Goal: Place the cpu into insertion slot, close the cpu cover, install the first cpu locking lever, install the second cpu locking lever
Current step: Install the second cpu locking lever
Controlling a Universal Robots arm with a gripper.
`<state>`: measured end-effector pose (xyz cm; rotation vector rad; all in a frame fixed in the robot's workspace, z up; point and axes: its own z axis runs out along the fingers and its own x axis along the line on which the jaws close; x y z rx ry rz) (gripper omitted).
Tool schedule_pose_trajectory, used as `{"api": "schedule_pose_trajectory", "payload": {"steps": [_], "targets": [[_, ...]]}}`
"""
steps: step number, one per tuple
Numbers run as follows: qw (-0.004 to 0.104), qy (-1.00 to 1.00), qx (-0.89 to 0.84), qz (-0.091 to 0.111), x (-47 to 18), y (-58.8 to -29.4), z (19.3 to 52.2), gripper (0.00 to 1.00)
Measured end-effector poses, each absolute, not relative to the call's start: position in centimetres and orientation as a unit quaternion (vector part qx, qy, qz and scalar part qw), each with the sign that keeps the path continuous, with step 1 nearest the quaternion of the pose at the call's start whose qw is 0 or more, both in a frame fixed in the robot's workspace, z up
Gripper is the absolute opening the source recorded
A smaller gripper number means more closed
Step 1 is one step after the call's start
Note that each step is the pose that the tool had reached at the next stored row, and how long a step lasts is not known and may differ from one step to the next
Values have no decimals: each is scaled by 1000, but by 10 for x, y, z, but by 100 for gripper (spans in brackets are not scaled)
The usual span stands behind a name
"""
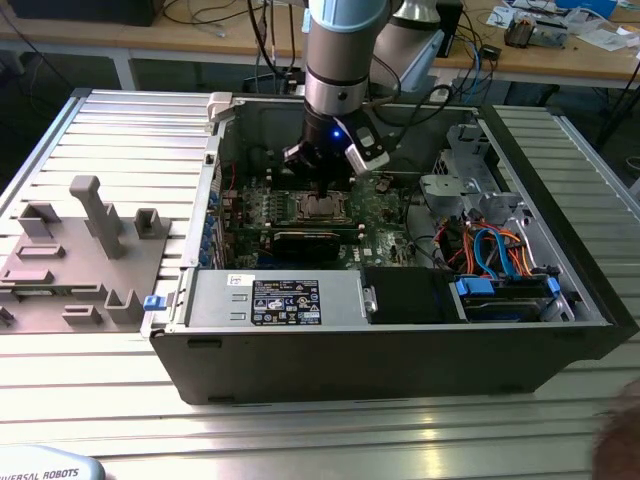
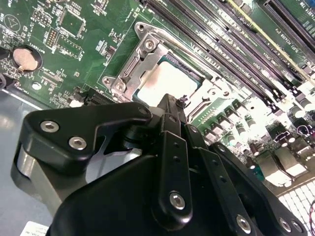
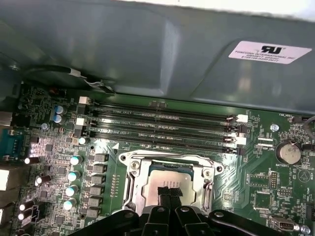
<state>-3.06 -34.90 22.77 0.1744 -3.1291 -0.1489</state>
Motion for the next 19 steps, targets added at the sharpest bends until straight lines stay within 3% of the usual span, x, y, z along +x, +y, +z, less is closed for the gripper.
{"api": "schedule_pose_trajectory", "payload": {"steps": [19], "targets": [[2,-997,56,-47,-30,-348,246,11]]}}
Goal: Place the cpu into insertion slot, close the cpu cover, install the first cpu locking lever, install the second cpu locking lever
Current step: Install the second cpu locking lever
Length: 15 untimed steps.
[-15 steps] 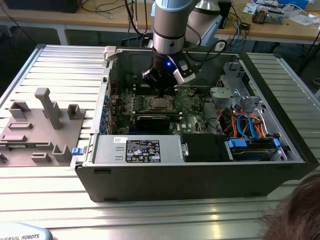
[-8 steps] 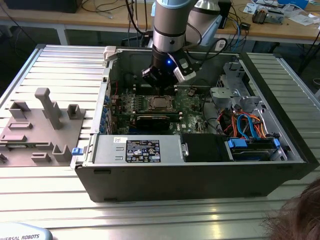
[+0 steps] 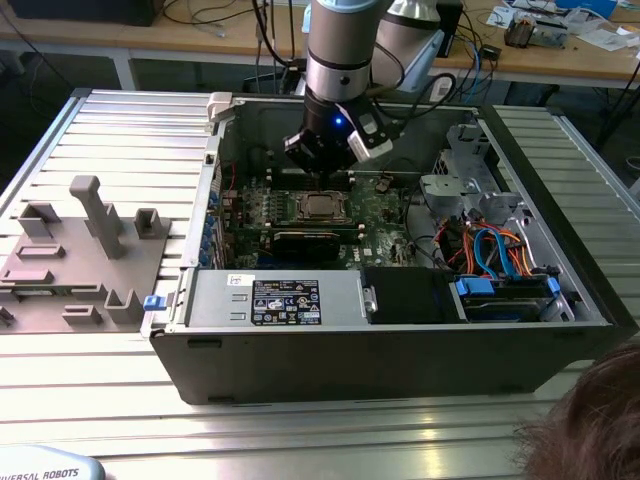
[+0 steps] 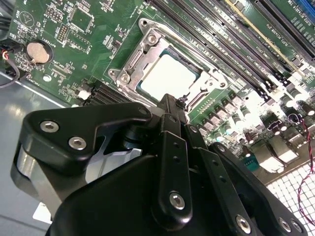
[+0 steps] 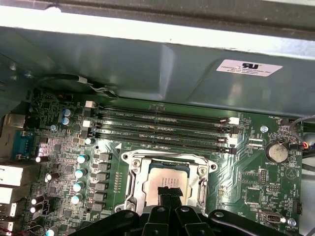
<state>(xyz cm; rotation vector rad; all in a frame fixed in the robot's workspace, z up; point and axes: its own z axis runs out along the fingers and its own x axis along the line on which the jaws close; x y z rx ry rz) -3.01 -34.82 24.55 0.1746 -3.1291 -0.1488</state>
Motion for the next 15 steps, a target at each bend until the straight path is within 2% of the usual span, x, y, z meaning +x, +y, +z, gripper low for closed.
{"api": "schedule_pose_trajectory", "payload": {"steps": [15], "targets": [[2,-997,56,-47,-30,-348,250,11]]}}
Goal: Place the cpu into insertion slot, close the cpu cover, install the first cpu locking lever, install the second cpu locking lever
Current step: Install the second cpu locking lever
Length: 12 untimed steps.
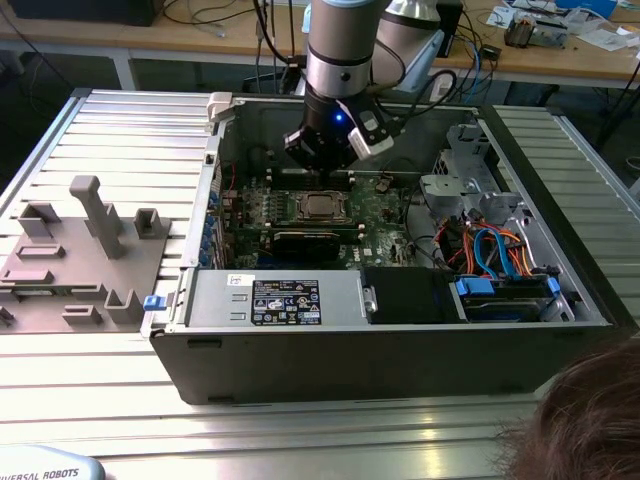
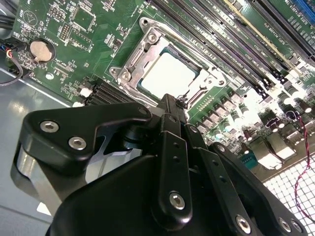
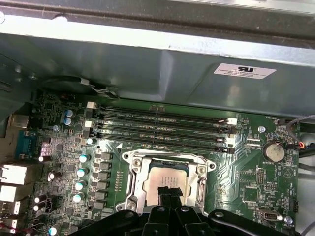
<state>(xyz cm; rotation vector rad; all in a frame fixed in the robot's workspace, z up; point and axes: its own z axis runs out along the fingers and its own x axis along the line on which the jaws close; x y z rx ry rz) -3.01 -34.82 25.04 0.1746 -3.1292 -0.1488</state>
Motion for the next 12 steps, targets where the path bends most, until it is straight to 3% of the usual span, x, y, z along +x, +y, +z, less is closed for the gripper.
{"api": "schedule_pose_trajectory", "payload": {"steps": [12], "targets": [[2,-997,56,-47,-30,-348,256,11]]}}
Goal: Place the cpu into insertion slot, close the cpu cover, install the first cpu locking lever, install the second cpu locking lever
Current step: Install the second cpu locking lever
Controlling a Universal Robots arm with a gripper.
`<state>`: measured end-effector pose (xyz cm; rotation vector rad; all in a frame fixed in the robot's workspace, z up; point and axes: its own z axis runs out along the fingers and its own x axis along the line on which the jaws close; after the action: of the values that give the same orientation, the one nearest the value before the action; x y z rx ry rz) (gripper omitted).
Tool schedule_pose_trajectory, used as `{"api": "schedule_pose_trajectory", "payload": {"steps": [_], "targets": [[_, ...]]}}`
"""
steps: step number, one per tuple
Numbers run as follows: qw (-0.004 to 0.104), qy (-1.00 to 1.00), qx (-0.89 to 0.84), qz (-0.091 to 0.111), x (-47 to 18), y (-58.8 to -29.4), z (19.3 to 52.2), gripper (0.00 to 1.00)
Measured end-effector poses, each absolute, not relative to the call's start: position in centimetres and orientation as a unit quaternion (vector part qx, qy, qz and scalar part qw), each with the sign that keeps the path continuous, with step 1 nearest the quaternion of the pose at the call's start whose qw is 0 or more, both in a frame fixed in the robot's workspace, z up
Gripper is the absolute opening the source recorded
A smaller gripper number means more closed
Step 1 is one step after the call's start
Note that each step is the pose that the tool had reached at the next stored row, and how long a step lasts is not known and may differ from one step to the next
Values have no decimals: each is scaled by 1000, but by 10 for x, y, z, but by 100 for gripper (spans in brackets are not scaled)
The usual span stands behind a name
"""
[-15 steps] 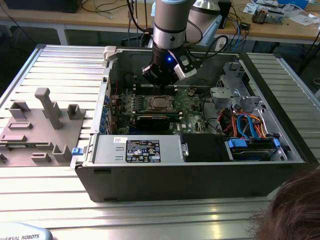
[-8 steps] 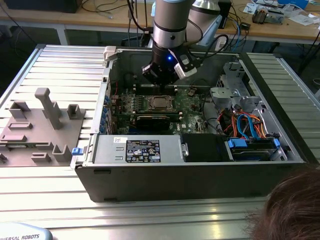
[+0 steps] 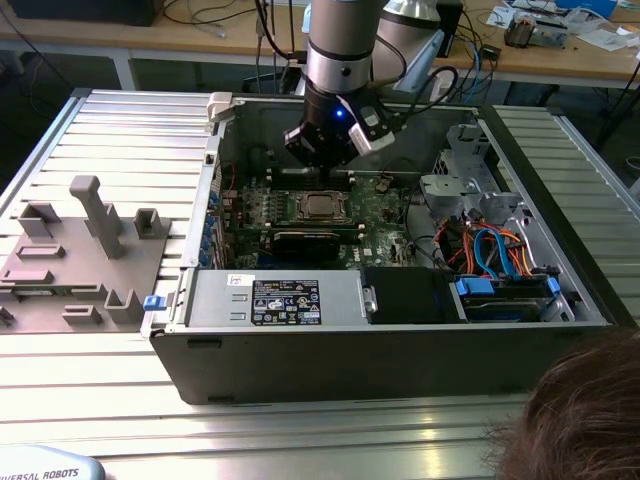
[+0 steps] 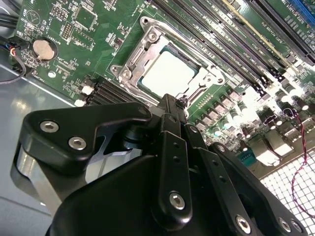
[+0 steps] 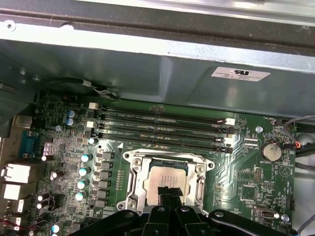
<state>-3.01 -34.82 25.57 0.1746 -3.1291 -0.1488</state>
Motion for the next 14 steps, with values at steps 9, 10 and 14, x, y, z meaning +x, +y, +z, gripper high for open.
{"api": "schedule_pose_trajectory", "payload": {"steps": [9,10,14], "targets": [[2,-997,56,-47,-30,-348,262,11],[2,-997,56,-47,-30,-348,263,11],[2,-997,56,-48,-30,-348,263,11]]}}
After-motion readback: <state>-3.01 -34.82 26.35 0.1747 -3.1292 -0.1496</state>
